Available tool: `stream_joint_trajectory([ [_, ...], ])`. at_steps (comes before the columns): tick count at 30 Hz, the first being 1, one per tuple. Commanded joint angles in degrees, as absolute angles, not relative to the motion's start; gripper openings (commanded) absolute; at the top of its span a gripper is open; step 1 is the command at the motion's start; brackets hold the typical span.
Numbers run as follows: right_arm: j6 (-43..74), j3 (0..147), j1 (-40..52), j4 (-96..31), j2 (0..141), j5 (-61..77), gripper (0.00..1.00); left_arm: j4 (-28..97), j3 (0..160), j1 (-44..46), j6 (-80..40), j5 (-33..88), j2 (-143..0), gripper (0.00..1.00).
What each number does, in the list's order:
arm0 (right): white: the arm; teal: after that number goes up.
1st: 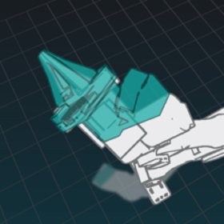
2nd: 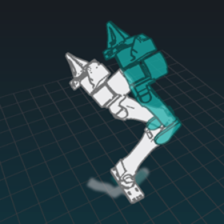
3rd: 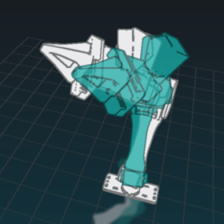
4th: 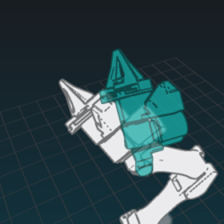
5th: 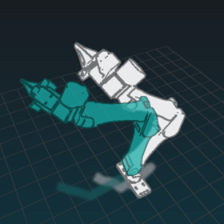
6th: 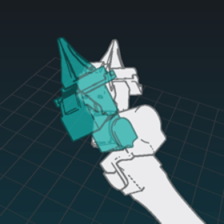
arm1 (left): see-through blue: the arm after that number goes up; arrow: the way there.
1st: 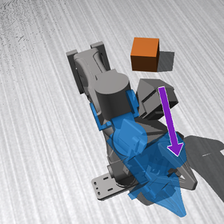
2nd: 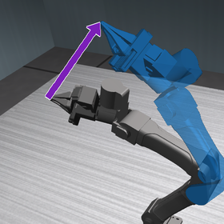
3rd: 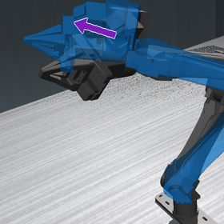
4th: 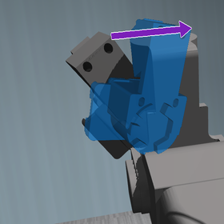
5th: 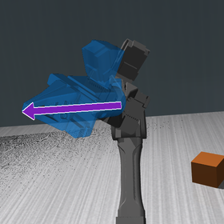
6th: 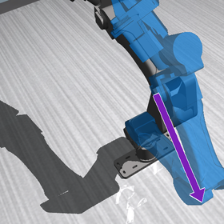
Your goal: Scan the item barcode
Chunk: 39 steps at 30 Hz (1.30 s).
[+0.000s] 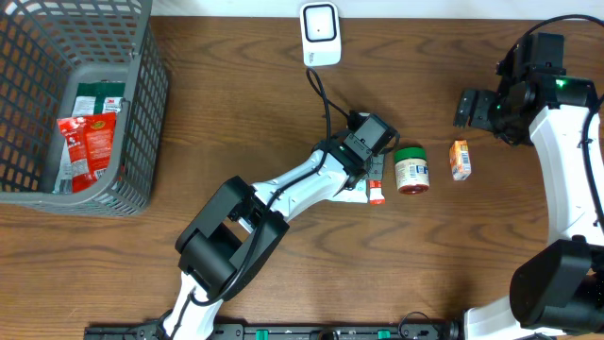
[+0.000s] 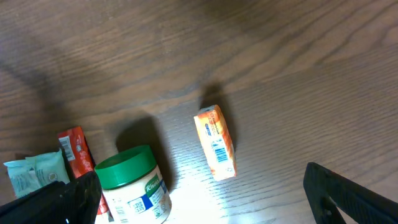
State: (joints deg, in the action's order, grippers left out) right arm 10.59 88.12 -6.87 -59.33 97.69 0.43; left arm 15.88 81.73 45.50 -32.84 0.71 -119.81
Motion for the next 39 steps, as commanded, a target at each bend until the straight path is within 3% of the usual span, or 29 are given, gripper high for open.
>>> stream_joint_trajectory([
  [1,10.2,89.2,-7.1,-59.4,96.8,0.5,0.99,15.8,81.4,45.5,-33.1,-1.2,-120.6,0.07],
  [21,10.2,89.2,-7.1,-59.4,96.8,0.5,0.99,15.7,81.5,45.4,-33.4,-3.2,-118.1,0.07],
  [32,10.2,89.2,-7.1,-59.4,96.8,0.5,0.99,13.2,81.5,47.0,-34.2,2.1,-119.0,0.08],
  [39,10.2,89.2,-7.1,-59.4,96.8,0.5,0.99,12.7,81.5,47.5,-34.2,-2.2,-120.2,0.07],
])
